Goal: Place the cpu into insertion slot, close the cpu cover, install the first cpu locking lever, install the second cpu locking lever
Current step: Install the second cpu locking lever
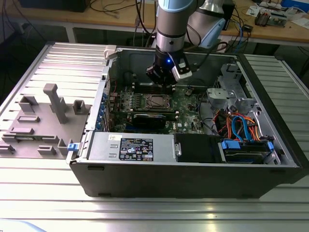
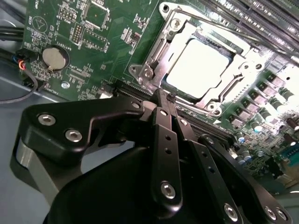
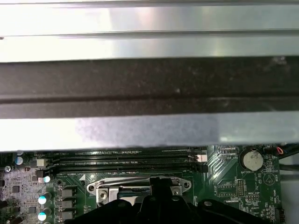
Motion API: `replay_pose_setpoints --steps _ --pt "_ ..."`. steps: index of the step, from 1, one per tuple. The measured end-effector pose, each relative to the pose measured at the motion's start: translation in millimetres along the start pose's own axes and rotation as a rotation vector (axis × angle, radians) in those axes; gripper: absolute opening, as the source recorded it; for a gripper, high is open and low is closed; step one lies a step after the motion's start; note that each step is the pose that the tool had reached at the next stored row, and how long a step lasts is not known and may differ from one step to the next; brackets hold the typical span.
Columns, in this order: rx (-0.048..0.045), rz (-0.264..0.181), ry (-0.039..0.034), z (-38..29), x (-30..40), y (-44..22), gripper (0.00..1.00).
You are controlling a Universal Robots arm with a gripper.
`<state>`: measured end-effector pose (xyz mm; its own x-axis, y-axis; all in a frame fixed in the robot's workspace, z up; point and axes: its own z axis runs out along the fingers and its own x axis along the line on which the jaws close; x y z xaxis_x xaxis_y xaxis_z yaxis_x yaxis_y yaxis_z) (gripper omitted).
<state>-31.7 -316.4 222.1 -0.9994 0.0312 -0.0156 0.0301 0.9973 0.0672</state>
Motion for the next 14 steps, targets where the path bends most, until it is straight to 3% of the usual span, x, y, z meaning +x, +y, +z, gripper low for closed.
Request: replay_pose_setpoints --steps 14 --pt "0.0 0.0 0.0 -0.4 -0.2 -5.5 0.11"
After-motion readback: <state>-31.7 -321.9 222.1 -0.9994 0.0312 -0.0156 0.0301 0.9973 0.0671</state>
